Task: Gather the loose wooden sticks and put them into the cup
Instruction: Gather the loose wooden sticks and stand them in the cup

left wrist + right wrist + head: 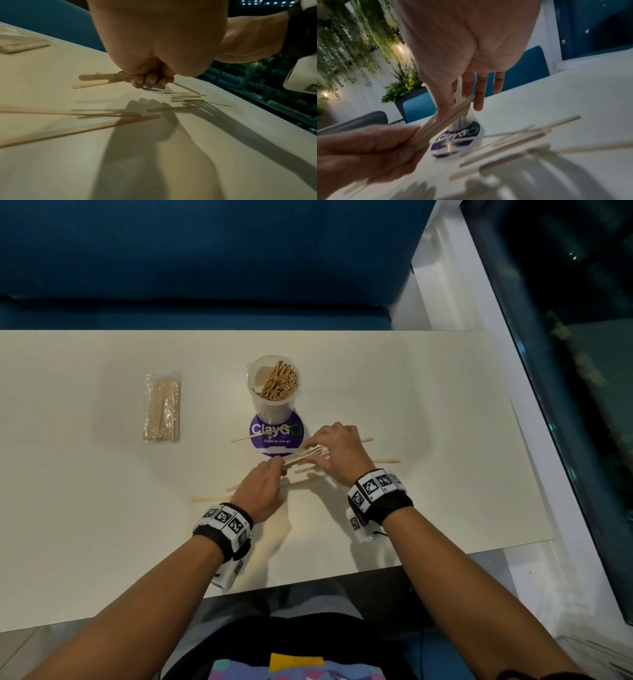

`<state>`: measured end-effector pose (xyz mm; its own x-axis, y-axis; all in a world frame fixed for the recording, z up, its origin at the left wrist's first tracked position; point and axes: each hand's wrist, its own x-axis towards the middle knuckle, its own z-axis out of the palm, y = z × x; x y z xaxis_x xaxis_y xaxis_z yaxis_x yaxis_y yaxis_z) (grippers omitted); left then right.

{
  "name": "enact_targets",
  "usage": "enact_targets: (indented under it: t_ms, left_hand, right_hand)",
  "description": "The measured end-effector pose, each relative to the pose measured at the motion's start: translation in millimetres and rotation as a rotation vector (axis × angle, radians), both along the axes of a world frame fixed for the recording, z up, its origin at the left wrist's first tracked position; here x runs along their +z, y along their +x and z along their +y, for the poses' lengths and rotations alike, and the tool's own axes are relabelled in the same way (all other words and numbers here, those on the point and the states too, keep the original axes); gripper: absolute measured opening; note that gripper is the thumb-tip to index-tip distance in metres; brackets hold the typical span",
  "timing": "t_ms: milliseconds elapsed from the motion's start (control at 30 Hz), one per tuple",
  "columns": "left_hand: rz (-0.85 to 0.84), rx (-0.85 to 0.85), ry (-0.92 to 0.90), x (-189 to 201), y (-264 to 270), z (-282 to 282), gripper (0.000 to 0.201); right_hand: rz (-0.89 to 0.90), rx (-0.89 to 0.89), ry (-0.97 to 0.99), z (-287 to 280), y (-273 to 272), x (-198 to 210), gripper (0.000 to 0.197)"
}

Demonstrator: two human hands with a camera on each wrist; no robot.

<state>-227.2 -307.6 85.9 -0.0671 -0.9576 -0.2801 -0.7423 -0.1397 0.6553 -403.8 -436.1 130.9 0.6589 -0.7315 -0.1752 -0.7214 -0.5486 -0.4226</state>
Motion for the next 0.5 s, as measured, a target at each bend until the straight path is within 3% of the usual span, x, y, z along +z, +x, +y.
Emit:
enact_targets:
  t_ms: [167,500]
  left_hand:
    - [0.051,0.067,0.034,3,5,4,0.026]
    - [-0.016,0.126,-0.029,5,4,3,0.026]
  right_hand:
    - [-0.115,-0.089,0.183,-14,-15,9,0.013]
    - [-0.256,-0.274,0.303,1,-5,10,0.006]
